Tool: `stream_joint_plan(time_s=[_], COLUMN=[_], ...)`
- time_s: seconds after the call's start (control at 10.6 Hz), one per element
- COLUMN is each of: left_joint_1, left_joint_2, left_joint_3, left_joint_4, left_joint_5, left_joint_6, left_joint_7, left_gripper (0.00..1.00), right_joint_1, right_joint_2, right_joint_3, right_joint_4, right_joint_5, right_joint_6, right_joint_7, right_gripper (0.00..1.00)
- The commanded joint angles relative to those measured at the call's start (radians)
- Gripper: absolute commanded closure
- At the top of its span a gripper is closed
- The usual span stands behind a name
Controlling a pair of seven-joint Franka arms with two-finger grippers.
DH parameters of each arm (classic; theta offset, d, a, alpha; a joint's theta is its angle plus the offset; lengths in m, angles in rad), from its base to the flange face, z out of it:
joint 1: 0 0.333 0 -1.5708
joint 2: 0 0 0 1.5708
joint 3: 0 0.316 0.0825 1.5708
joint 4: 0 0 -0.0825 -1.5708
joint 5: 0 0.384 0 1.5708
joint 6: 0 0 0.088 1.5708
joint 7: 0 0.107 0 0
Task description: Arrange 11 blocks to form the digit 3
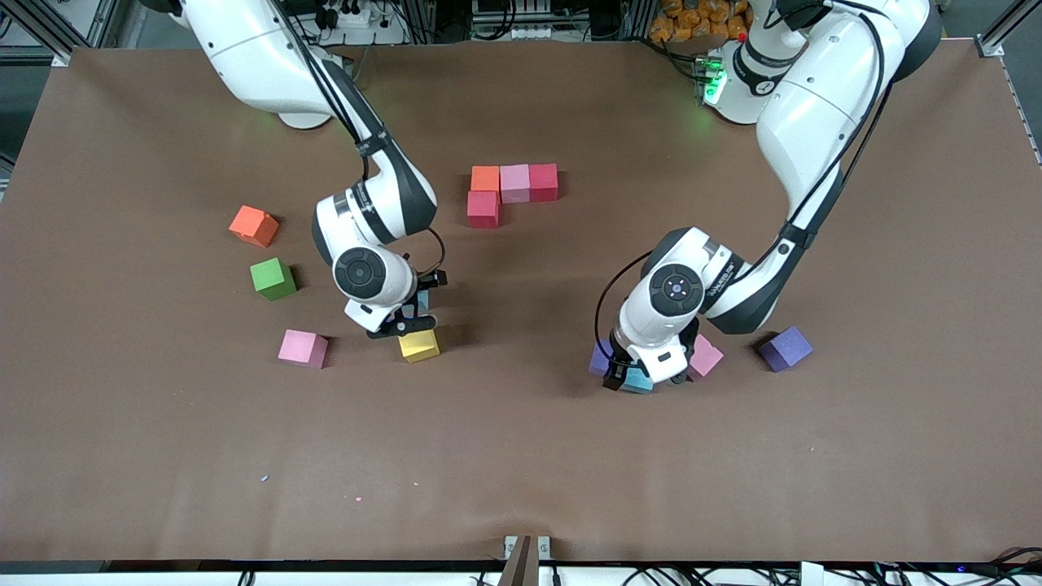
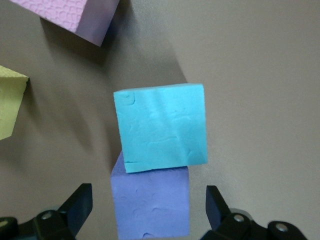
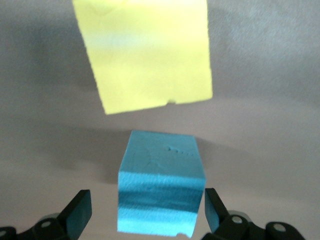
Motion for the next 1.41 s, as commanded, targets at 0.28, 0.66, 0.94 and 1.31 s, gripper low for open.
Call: stream_joint_plan(time_s=[0.28, 0.66, 0.94, 1.31], left_joint_1=[-0.013, -0.010, 0.001, 0.021], left_joint_2=[0.040, 0.040, -0.009, -0.130], left_joint_3=[0.007, 0.007, 0.007, -0.003], left_joint_4=[0.029, 0.027, 0.030, 0.024], left_joint_5=[0.002, 0.001, 0.002, -0.004], left_joint_6=[-0.020, -0.020, -0.021, -0.084], left_joint_7=[0.011, 0.008, 0.008, 0.016], left_gripper=[0.00, 0.65, 0.88, 0.90], right_joint_1=[-0.051, -0.039, 0.019, 0.148], right_joint_2=[0.065, 0.062, 0.049, 0.031], right_joint_3=[0.018, 0.019, 0.025, 0.027], right_joint_4=[0.047, 0.042, 0.044, 0.045], right_joint_5=[-0.004, 0.074, 0.108, 0.117], right_joint_6=[0.024, 0.007, -0.012, 0.001], right_joint_7=[-0.045, -0.030, 0.081, 0.230], right_gripper=[0.18, 0.68, 0.67, 0.66])
